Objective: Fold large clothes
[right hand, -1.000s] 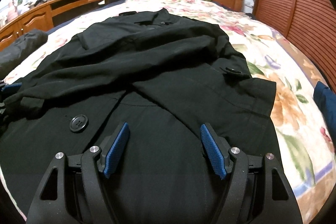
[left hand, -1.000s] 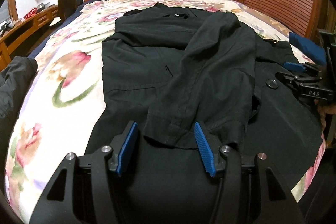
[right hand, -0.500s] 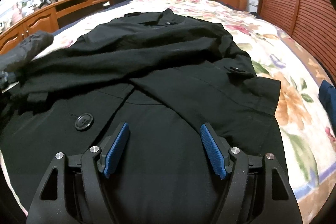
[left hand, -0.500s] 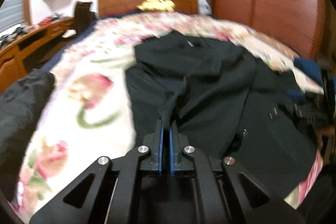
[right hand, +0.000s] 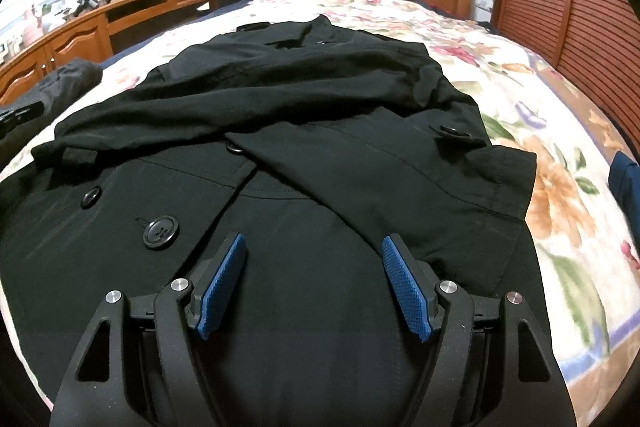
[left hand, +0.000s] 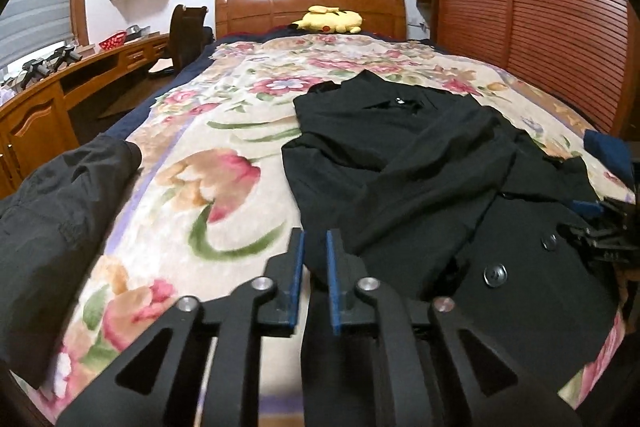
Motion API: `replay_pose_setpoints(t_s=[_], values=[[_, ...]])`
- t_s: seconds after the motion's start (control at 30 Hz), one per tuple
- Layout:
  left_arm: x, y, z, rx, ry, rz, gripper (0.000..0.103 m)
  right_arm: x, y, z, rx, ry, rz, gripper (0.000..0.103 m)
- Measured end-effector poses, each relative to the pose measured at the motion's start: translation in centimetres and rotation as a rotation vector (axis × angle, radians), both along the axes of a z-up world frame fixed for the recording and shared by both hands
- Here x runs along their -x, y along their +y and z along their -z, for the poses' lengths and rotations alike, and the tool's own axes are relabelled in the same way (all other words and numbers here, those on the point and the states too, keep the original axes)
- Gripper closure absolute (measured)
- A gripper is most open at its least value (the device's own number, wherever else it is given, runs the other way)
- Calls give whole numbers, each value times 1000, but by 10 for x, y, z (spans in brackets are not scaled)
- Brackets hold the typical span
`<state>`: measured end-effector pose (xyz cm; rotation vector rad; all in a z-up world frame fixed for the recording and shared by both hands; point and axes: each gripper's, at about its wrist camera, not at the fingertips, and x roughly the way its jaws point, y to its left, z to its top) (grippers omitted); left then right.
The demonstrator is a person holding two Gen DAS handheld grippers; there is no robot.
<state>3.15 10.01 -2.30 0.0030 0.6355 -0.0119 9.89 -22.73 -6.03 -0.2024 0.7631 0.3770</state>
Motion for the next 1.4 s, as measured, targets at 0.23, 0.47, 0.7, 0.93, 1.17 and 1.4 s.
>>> replay_pose_setpoints(t_s=[0.23,0.47,0.7,0.93,1.17,1.4], values=[[19,-4,3,3,11,49,65,0,0,0,-1,1,0,30],[37,-1,10,-7,30,55,59,0,0,0,0,0,0,30],[51,5,20,-4,50,48,56,0,0,0,0,0,0,30],[55,9,28,-20,75,35,56,0,-3,0,6,-3,1,30],[52,15,41,-21,117,23,55,-1,-3,0,13,-4,3,30],[51,17,49,-14,133,25,54,-5,-5,-1,-9,40,-11,29]])
